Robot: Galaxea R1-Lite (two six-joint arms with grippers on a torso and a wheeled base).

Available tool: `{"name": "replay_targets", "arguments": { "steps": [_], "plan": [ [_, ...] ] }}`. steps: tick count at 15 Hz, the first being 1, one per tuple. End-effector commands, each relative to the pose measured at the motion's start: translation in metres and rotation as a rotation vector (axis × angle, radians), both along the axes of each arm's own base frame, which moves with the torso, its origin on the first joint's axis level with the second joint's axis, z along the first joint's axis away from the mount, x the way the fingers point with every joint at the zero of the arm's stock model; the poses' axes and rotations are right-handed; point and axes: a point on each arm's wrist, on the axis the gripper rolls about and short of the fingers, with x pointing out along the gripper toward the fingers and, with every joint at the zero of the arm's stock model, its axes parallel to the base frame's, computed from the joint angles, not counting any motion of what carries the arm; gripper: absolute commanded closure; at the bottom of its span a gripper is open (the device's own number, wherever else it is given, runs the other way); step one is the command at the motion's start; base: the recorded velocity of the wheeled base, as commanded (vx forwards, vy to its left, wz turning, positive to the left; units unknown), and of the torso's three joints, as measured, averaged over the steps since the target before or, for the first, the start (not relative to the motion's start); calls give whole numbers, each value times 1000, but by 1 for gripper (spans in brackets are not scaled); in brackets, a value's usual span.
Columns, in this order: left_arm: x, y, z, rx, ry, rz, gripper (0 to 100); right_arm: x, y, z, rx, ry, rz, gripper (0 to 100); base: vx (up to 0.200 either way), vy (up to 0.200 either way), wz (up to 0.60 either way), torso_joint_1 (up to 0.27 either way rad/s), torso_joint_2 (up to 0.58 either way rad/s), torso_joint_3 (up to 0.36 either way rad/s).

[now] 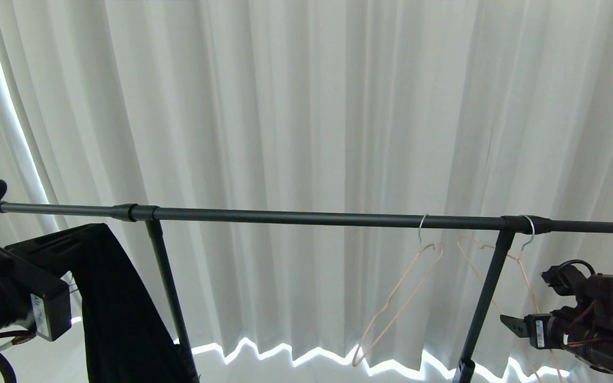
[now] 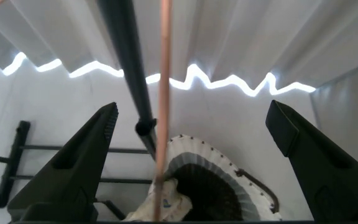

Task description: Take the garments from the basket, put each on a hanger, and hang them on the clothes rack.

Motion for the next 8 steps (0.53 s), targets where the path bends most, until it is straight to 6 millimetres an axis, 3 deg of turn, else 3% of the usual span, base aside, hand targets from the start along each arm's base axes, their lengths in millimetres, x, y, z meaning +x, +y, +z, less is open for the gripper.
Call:
{"name": "replay_targets", "arguments": {
  "steps": [1,2,8],
  "plan": [
    [0,0,0,0,0,0,100,0,6,0,6,3,20,0,0,0,0,0,0,0],
    [0,0,0,-1,-1,0,100,0,7,-1,8,6,25,100,0,0,0,0,0,0],
    [-1,1,1,-4,-7,0,100,0,7,-1,41,10,-3,100,0,0,0,0,0,0]
  ]
}}
